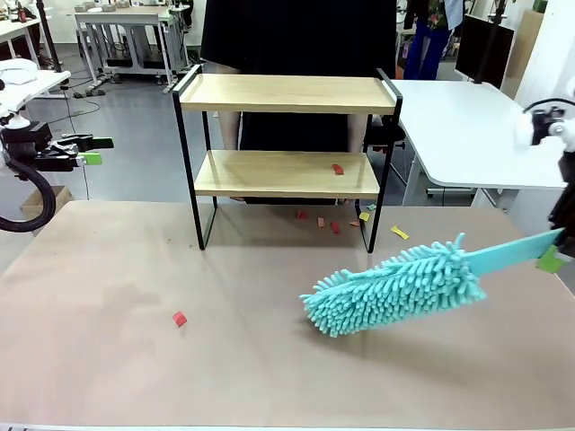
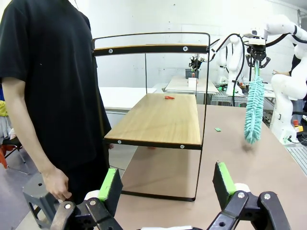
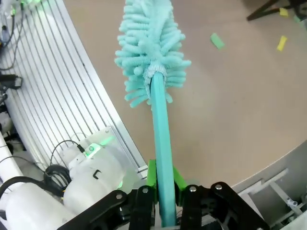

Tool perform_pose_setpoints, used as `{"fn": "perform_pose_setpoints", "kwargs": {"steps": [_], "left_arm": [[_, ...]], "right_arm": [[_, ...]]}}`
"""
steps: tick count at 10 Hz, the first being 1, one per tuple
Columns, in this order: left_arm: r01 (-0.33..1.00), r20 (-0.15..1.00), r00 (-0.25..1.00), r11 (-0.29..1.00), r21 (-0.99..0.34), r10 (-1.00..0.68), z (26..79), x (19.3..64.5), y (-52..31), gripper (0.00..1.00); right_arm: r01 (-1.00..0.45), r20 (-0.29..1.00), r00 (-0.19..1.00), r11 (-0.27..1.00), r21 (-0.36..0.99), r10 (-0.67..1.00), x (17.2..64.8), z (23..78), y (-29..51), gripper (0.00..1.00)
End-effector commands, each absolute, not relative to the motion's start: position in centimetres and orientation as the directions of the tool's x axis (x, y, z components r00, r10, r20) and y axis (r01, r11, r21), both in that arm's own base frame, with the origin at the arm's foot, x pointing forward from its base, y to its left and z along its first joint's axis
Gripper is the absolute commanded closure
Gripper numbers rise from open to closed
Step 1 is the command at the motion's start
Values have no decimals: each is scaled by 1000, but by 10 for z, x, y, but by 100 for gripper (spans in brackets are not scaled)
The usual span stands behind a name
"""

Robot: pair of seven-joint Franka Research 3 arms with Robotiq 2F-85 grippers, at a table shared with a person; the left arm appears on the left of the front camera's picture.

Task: Clean the shelf.
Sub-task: Clean the specific section of the Shelf indicated by the human with the Duster.

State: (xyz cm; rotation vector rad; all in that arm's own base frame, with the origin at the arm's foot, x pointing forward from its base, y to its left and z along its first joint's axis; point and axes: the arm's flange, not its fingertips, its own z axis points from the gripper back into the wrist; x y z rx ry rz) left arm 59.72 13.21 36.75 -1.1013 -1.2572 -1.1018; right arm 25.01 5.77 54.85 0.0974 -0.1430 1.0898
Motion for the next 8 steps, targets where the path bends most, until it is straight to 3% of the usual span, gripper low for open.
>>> {"fn": "perform_pose_setpoints", "kwargs": {"steps": [1, 2, 3, 8], "left_arm": [[990, 1000, 2, 139, 0, -13, 369, 595, 131, 0], [990, 1000, 2, 139, 0, -13, 369, 595, 131, 0], [990, 1000, 2, 139, 0, -13, 369, 595, 131, 0], [990, 1000, 2, 139, 0, -13, 369, 595, 131, 0]], "right_arm": [[-906, 181, 417, 424, -4, 891, 243, 548, 49, 88], [-869, 220, 495, 481, 117, 840, 254, 550, 57, 88], [-888, 175, 453, 459, 8, 874, 248, 550, 53, 88], [-888, 175, 453, 459, 8, 874, 248, 550, 53, 88]]}}
